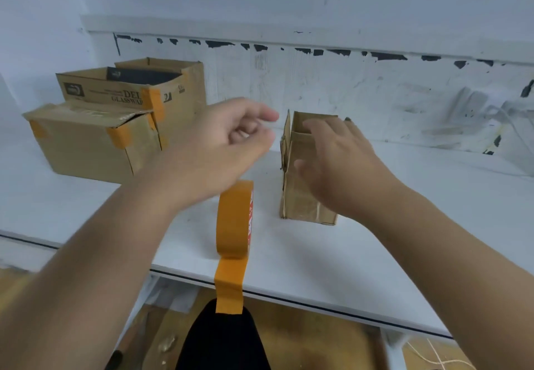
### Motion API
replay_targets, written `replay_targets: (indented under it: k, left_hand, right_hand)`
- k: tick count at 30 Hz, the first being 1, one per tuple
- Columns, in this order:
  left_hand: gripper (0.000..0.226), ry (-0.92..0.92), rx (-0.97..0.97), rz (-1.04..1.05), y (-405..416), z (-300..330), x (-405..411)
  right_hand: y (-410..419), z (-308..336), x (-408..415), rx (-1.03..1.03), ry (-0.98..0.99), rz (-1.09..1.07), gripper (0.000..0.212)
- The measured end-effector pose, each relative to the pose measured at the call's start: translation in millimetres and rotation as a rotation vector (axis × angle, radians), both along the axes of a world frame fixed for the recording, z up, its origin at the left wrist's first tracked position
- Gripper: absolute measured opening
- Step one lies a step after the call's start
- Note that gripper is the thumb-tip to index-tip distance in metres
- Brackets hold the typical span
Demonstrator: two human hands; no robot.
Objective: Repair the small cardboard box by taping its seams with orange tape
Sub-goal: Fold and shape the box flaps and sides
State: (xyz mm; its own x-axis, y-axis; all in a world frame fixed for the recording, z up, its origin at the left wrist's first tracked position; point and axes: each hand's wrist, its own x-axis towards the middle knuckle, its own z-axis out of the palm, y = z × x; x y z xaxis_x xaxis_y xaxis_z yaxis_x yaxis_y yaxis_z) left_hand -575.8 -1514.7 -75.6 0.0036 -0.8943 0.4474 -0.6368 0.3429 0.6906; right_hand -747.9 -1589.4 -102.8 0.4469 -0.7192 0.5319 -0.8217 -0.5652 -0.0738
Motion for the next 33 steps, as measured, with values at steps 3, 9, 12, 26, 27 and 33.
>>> replay_targets:
  k: [3,9,12,26,27,33]
  left_hand:
    - [0.044,-0.197,0.216,0.030,-55,3,-6]
    - [0.051,-0.301,0.247,-0.005,-77,-8,-12]
    - [0.044,-0.288,0.200,-0.048,-73,-10,-11]
    - [0.015,-0.446,0.196,-0.219,-67,-8,-6]
    - [0.016,-0.471,0.203,-0.220,-68,-7,-6]
    - [0.028,-0.657,0.268,-0.199,-73,-7,-3]
  right_hand:
    - [-7,-4,1,0.002,0.097,-0.036,0.034]
    - [-11,-7,-6,0.072,-0.018,0.006,0.024]
    - [-11,-9,-9,0.070,-0.048,0.030,0.024]
    - [-10,-6,-26,0.152,0.065,0.076,0.053]
    - [-10,-6,-26,0.146,0.062,0.079,0.053]
    - [-9,-8,-23,0.152,0.040,0.093,0.053]
